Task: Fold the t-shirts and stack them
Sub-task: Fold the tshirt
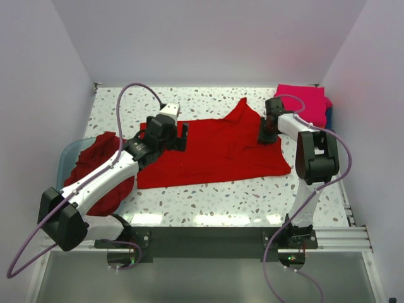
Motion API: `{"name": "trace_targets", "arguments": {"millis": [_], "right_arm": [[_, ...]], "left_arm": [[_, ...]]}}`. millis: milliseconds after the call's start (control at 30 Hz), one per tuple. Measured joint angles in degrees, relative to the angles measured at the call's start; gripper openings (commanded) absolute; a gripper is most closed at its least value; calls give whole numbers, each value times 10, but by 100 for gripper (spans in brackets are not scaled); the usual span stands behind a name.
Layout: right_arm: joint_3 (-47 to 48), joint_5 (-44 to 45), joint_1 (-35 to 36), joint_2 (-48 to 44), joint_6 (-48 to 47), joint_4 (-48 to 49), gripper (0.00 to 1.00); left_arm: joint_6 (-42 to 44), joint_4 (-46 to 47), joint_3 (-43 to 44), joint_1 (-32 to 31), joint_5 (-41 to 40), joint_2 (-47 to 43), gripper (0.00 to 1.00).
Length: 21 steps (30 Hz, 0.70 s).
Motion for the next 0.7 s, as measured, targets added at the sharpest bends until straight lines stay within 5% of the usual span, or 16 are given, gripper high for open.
{"name": "trace_targets", "arguments": {"millis": [467,700], "right_arm": [[-2,27,0,-5,-16,-3,14],[6,42,0,-5,-23,-15,21]], "left_arm": [[0,0,0,1,1,4,100],[0,0,0,1,3,6,100]]}}
